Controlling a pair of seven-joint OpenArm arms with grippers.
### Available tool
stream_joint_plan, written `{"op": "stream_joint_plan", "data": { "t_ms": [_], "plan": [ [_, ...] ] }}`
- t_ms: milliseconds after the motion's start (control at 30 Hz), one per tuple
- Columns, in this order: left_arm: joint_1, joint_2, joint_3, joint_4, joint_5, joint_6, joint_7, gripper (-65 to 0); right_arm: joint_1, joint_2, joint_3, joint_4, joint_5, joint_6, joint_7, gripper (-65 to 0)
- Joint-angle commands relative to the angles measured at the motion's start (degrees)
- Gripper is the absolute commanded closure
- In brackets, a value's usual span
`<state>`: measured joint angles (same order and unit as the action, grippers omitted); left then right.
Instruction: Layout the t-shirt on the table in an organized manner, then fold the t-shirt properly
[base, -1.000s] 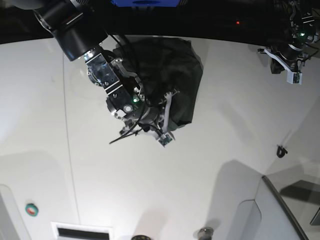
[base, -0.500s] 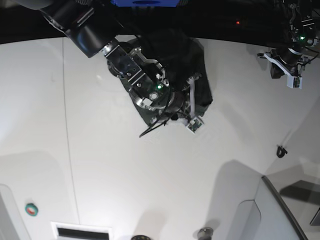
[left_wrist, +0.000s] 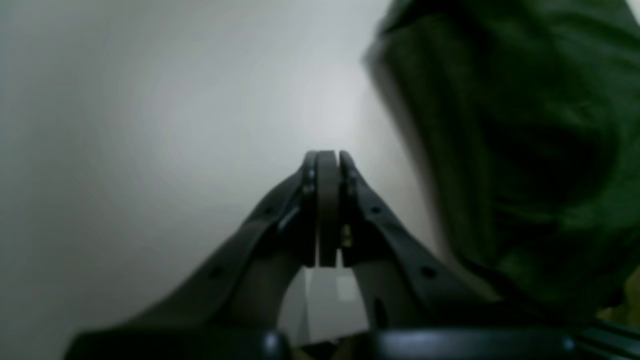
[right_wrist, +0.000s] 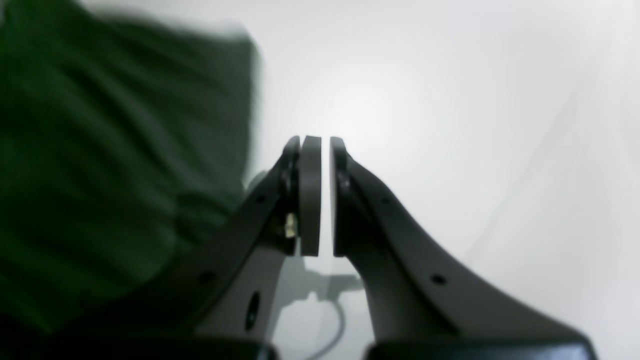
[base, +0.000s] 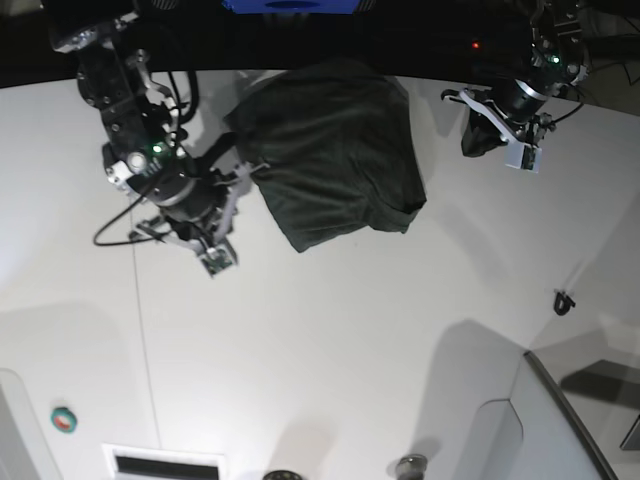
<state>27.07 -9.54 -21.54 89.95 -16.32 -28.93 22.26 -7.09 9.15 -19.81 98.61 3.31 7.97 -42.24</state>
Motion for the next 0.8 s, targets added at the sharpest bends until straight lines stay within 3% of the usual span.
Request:
{"op": "stream_joint_plan", "data": {
  "t_ms": [0, 100, 167, 267, 433, 767],
  "plan": [
    [0.84, -0.44, -0.57, 1.87, -1.66, 0.14, -1.12, -13.5, 0.37, -0.05, 0.96, 1.13, 0.25, 0.17, 1.4, -2.7],
    [2.07, -0.79, 0.13, 2.84, -8.69, -0.22, -1.12, -36.0, -0.86, 0.3, 3.33, 1.13, 0.25, 0.17, 1.4, -2.6],
    [1.72, -2.02, 1.28, 1.96, -14.67, -3.64, -1.12, -47.6, -1.04, 0.3, 4.03, 0.95, 0.25, 0.17, 1.4, -2.6],
    [-0.48, -4.04, 5.94, -1.91, -20.12, -9.53, -1.21, -57.4, -1.04, 0.3, 3.68, 0.95, 0.25, 0.17, 1.4, -2.4],
    [-4.52, -2.99, 11.39, -8.15, -20.65, -10.59, -1.21, -58.9, -1.04, 0.3, 3.77, 0.95, 0.25, 0.17, 1.4, -2.4],
    [-11.64, -1.23, 12.18, -23.8, -20.21, -10.33, -1.21, -58.3, -1.04, 1.36, 4.12, 0.95, 0.25, 0.17, 1.4, -2.4]
  ]
}}
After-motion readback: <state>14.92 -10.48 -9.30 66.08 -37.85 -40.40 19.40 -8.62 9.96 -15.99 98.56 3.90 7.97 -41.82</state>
